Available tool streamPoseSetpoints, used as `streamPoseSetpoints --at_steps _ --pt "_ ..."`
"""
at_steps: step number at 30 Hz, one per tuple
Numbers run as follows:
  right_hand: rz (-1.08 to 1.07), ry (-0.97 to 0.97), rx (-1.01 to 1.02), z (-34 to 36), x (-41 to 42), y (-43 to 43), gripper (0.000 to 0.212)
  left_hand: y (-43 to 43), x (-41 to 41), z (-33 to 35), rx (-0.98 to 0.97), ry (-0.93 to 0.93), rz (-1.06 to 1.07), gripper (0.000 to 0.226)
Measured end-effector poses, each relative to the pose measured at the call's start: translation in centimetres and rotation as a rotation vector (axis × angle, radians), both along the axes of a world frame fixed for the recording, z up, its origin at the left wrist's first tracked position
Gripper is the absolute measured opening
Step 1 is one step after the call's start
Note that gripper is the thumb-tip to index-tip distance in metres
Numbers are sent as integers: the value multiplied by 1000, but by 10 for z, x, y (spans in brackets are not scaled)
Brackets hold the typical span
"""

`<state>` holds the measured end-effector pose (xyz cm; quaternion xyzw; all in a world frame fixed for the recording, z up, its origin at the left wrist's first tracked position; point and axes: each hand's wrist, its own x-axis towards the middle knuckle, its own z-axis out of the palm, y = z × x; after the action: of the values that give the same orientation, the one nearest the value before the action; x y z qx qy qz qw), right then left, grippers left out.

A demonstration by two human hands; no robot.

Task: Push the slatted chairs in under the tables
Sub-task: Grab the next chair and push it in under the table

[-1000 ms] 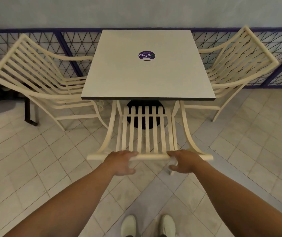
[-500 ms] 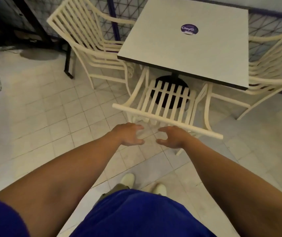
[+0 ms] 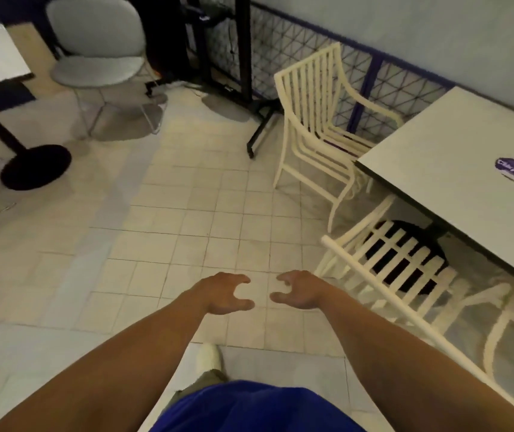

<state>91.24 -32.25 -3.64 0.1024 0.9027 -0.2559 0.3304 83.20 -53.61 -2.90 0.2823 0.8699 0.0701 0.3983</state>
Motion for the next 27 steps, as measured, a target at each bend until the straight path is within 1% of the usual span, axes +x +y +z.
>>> streamPoseSetpoints --at_steps 6,14,21,27 --pt "60 9 11 6 -113 -62 79 -66 -90 3 84 20 143 74" --pt "142 10 8 13 -254 -140 80 -148 -206 7 79 26 270 75" --pt "146 3 -9 0 -360 -143 81 -152 -302 -6 66 43 244 73" --pt "97 15 -29 -17 -469 -110 84 -122 -418 -18 44 46 219 73"
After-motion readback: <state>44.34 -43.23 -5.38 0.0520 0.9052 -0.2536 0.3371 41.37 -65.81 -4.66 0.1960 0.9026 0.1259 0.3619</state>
